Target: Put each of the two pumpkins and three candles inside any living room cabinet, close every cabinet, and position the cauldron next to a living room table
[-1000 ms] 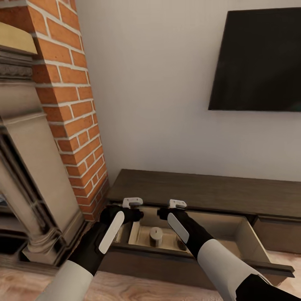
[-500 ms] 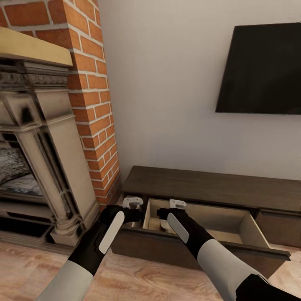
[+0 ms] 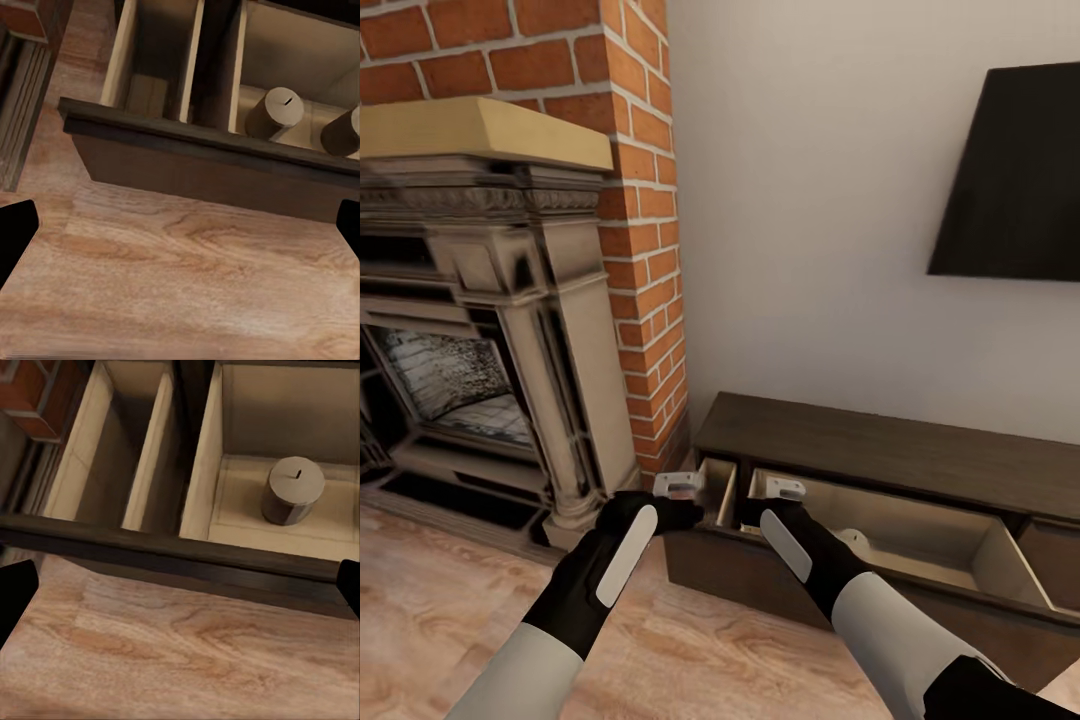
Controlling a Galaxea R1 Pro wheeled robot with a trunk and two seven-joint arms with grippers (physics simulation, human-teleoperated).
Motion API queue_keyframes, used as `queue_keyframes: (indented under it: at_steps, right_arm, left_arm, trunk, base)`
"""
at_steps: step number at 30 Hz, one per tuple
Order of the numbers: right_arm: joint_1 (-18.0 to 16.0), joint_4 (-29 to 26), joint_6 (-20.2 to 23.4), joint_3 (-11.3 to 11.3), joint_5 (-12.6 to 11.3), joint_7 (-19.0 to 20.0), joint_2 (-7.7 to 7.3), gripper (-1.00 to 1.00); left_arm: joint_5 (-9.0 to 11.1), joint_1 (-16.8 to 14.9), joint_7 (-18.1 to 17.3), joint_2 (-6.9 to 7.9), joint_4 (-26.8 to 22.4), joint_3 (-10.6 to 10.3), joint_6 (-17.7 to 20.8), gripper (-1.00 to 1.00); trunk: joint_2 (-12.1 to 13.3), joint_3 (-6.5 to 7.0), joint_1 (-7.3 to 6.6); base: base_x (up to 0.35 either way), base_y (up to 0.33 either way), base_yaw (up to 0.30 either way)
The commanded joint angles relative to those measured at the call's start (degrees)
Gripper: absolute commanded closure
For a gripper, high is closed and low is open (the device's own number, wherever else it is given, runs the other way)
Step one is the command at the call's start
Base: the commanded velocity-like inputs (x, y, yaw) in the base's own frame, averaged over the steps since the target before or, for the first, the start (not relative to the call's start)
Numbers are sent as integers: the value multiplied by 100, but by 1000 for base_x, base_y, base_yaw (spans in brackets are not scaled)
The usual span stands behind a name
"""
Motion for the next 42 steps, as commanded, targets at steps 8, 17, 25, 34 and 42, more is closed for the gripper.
queue_keyframes:
  at_steps: [8, 17, 25, 34, 42]
  right_arm:
    - [-2, -10, 12, 26, -49, -51, -4, -100]
    - [-1, -12, 12, 32, -49, -51, -4, -100]
    - [1, -10, 12, 34, -49, -51, -4, -100]
    - [-3, -10, 12, 34, -49, -51, -4, -100]
    - [-4, -17, 12, 34, -49, -51, -4, -100]
  left_arm:
    - [59, -6, 58, 8, -21, -7, 12, -100]
    - [42, -7, 76, 27, -22, 2, 12, -100]
    - [33, -5, 83, 49, -22, -1, 12, -100]
    - [35, -5, 84, 60, -22, -2, 12, -100]
    - [33, -5, 86, 47, -26, -6, 5, -100]
  trunk:
    - [-3, -6, -1]
    - [-3, -6, -1]
    - [-3, -6, -1]
    - [-3, -6, -1]
    - [-3, -6, -1]
  base:
    - [-2, 0, 290]
    - [0, 0, 290]
    - [0, 0, 290]
    - [0, 0, 290]
    - [0, 0, 292]
